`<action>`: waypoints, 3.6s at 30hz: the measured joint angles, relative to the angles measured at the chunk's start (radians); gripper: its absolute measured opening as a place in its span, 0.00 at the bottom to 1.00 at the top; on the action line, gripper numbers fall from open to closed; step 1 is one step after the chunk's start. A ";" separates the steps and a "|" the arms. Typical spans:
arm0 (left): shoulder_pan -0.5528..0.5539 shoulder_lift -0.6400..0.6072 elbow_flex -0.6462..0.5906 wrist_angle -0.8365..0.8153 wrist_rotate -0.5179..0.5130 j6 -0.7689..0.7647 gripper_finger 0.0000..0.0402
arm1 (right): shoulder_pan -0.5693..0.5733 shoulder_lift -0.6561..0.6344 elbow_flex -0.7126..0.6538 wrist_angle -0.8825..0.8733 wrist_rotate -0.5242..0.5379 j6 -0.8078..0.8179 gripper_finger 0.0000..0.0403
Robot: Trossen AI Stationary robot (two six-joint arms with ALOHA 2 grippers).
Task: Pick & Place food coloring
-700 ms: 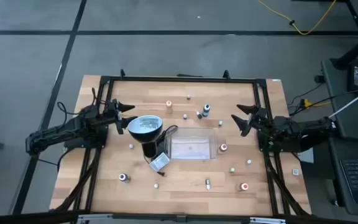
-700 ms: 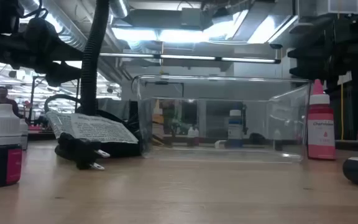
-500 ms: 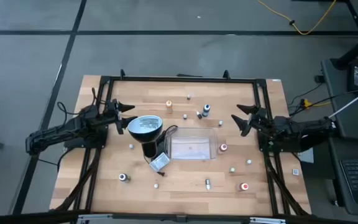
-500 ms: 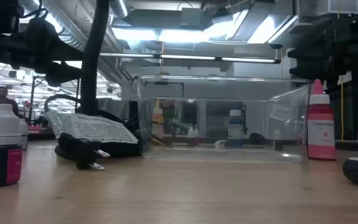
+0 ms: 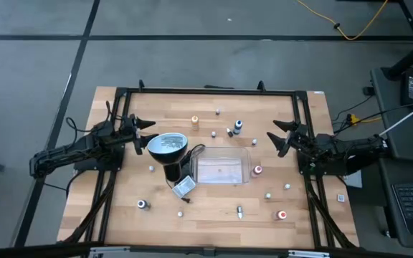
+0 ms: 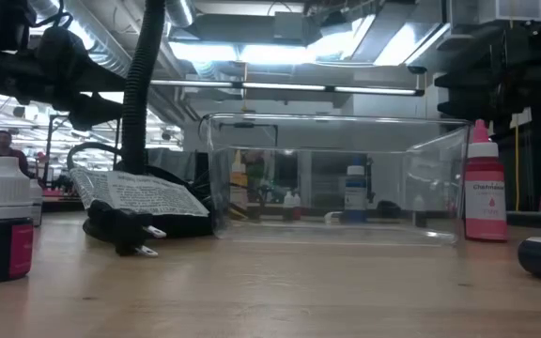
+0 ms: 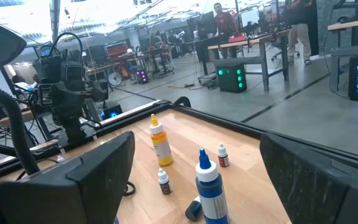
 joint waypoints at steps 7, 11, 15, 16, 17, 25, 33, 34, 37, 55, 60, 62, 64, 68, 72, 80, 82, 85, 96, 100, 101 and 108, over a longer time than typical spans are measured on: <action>0.000 0.000 0.000 0.000 0.000 0.000 0.80 | 0.000 0.000 0.000 0.000 0.000 0.000 0.86; 0.000 0.000 0.000 0.000 0.000 0.000 0.80 | 0.000 0.000 0.000 0.000 0.000 0.000 0.86; 0.000 0.000 0.000 0.000 0.000 0.001 0.80 | 0.000 0.000 0.000 0.000 0.000 0.000 0.86; 0.000 0.000 0.000 0.000 0.000 0.000 0.80 | 0.000 0.000 0.000 0.000 0.000 0.000 0.86; 0.000 0.000 0.000 0.000 0.000 0.000 0.80 | 0.000 0.000 0.000 0.000 0.000 0.000 0.86; 0.000 0.000 0.000 0.000 0.000 0.000 0.80 | 0.000 0.000 0.000 0.000 0.000 0.000 0.86; 0.000 0.000 0.000 0.000 0.000 0.000 0.80 | 0.000 0.000 0.000 0.000 0.000 0.000 0.86; 0.000 0.000 0.000 0.000 0.000 0.000 0.80 | 0.000 0.000 0.000 0.000 0.000 0.000 0.86; 0.000 0.000 0.000 0.000 0.000 0.000 0.80 | 0.000 0.000 0.000 0.000 0.000 0.000 0.86; 0.000 0.000 0.000 0.000 0.000 0.001 0.80 | 0.000 0.000 0.003 0.024 0.000 0.133 0.86; 0.000 0.000 0.000 0.000 0.000 0.000 0.80 | 0.000 0.070 0.119 -0.003 0.042 0.025 0.86; 0.000 0.000 0.000 0.000 0.000 0.000 0.80 | 0.000 0.133 0.190 -0.008 0.060 -0.037 0.86; 0.000 0.000 0.000 0.000 0.000 0.000 0.80 | 0.000 0.203 0.268 -0.009 0.096 -0.067 0.86; 0.000 0.000 0.000 0.000 0.000 0.000 0.80 | 0.000 0.345 0.460 -0.075 0.147 -0.072 0.86; 0.000 0.000 0.000 0.000 0.000 0.000 0.80 | 0.000 0.480 0.699 -0.261 0.212 -0.025 0.86; 0.000 0.000 0.000 0.000 0.000 0.000 0.80 | -0.008 0.737 1.180 -0.754 0.270 0.286 0.86; 0.000 0.000 0.000 0.000 0.000 0.000 0.80 | -0.018 0.792 1.278 -0.879 0.263 0.410 0.86; 0.000 0.000 0.000 0.000 0.000 0.000 0.80 | -0.036 0.860 1.397 -1.057 0.225 0.590 0.86; 0.000 0.000 0.000 0.000 0.000 0.000 0.80 | -0.172 1.066 1.612 -1.520 -0.212 1.029 0.86; 0.000 0.000 0.000 0.000 0.000 0.000 0.80 | -0.186 1.130 1.607 -1.575 -0.376 1.028 0.86; 0.000 0.000 0.000 0.000 0.000 0.000 0.80 | -0.185 1.144 1.606 -1.588 -0.393 1.029 0.86; 0.000 0.000 0.000 0.000 0.000 0.000 0.80 | -0.177 1.263 1.606 -1.615 -0.437 1.029 0.86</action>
